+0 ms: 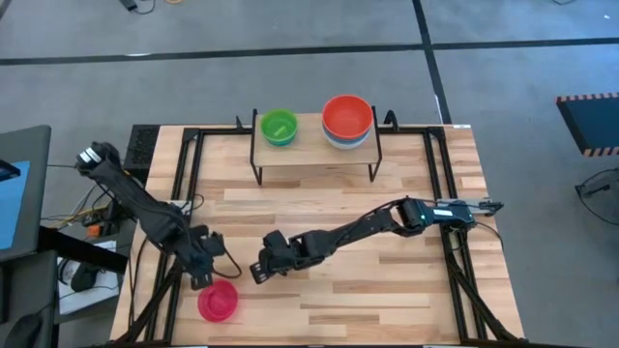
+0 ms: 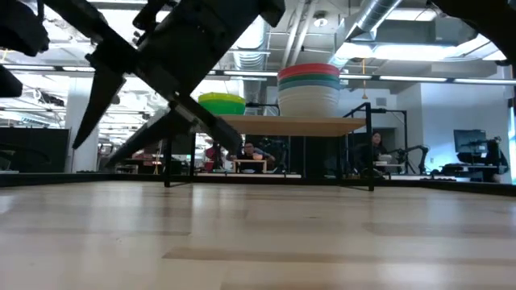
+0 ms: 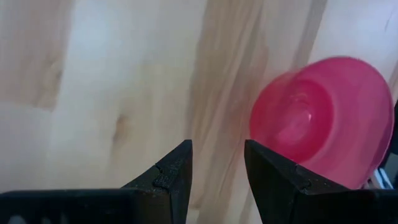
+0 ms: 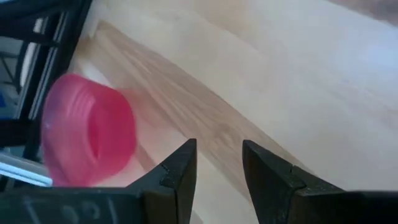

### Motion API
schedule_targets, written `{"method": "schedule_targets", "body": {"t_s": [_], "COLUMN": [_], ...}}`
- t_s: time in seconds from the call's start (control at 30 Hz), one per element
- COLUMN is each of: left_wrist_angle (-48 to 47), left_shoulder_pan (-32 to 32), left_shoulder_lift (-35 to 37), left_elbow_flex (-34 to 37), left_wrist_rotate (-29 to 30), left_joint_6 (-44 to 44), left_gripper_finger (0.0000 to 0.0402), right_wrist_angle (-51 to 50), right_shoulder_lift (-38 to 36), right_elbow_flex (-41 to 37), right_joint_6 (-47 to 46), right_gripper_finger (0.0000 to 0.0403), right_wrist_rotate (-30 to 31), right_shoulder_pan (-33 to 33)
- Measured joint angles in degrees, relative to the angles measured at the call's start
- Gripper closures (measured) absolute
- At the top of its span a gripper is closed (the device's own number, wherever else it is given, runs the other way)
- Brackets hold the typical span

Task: Place and stack bowls onto a shelf
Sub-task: Stack the small red bowl on top of the small green bowl on the shelf

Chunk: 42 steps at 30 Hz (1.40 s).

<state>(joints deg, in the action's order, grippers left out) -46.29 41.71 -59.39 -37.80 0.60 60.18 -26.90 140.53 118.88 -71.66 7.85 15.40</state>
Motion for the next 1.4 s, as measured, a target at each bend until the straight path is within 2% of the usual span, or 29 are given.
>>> {"method": "schedule_targets", "body": {"t_s": [0.2,0.3,0.5,0.6,0.73,0.9,1.17,1.4], "left_wrist_angle": [9.12,12.7,13.33,13.6,13.89,12.9,3.16,-5.35], "left_shoulder_pan": [0.32,0.63,0.66,0.66,0.49,-1.91,-12.44,-27.6], "left_shoulder_lift": [-6.78,-9.53,-14.27,-16.3,-17.64,-15.97,-8.84,-1.6], "left_elbow_flex": [0.0,0.0,0.0,0.0,0.0,-1.26,-9.34,-21.01], "left_wrist_rotate": [-3.25,-4.36,-4.87,-4.74,-4.32,-3.49,-0.08,13.32], "left_joint_6": [-2.94,-4.16,-5.61,-6.16,-8.08,-9.84,-18.15,-26.89], "left_gripper_finger": [0.0272,0.0272,0.0278,0.0309,0.0382,0.04,0.0401,0.0401], "right_wrist_angle": [-6.1,-13.28,-25.44,-31.45,-39.14,-46.9,-54.55,-60.29], "right_shoulder_lift": [-2.77,-5.76,-11.18,-14.27,-18.28,-24.13,-31.63,-37.36], "right_elbow_flex": [0.07,0.03,-0.03,-0.01,-0.01,-0.01,-0.01,-0.01], "right_joint_6": [1.65,2.75,3.59,3.68,3.65,3.87,5.56,7.46], "right_gripper_finger": [0.025,0.025,0.025,0.025,0.025,0.025,0.0272,0.0295], "right_wrist_rotate": [0.47,2.02,7.87,10.92,15.0,18.15,21.33,23.34], "right_shoulder_pan": [-0.34,-0.53,0.49,1.5,2.64,2.73,0.94,-1.22]}}
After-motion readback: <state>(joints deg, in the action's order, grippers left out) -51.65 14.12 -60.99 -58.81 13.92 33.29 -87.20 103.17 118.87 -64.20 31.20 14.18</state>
